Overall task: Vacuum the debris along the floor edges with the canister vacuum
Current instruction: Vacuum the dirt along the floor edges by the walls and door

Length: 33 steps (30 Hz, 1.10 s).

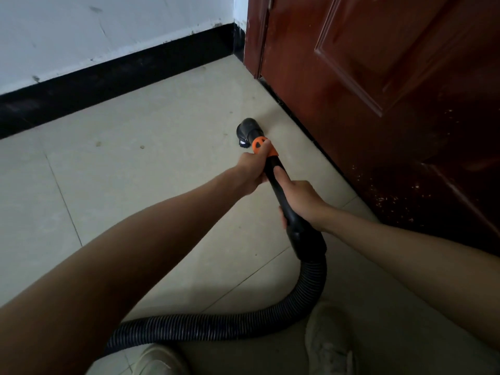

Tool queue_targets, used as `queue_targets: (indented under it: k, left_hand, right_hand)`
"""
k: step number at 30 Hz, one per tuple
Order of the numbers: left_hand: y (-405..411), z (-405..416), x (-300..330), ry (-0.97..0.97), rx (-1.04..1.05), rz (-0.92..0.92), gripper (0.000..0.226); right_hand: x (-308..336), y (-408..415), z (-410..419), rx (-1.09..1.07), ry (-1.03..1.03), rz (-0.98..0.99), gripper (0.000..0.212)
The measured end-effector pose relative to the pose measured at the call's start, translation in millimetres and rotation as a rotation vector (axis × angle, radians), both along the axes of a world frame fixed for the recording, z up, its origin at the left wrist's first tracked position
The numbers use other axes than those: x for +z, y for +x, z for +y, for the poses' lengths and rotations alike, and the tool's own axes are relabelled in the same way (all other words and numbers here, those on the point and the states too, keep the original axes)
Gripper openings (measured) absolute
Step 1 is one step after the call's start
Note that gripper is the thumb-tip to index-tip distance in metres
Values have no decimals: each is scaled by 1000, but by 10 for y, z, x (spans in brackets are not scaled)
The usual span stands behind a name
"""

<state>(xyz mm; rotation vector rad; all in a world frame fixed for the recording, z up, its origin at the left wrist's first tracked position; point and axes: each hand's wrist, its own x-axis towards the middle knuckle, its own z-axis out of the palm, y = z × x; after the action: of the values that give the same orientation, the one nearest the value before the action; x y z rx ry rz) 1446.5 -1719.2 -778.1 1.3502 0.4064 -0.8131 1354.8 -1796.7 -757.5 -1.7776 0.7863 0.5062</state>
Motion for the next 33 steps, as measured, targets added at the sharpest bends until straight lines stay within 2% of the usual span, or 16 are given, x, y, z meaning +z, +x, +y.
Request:
queue_targets:
  k: [3, 7, 13, 23, 28, 33]
  left_hand:
    - [171, -46, 7, -29, 37, 21, 47]
    - [366, -83, -35, -78, 53, 34, 36]
    - [756, -213, -18, -128, 74, -57, 33]
    - [1132, -289, -209, -52, 10, -62, 34]
    - [1294, -42, 240, -19, 68, -17, 39]
    - [1439, 327, 1105, 24, 37, -113, 30]
  right_hand:
    - [-28, 177, -30, 6, -20, -16, 65]
    - [-81, 367, -98, 22, -25, -34, 65]
    - [-82, 841, -202, -38, -29, -106, 62]
    - [-288, 1229, -264, -75, 74, -31, 60]
    - [63, 1420, -101, -13, 114, -23, 61]
    - [790, 1582, 119, 131, 173, -119, 47]
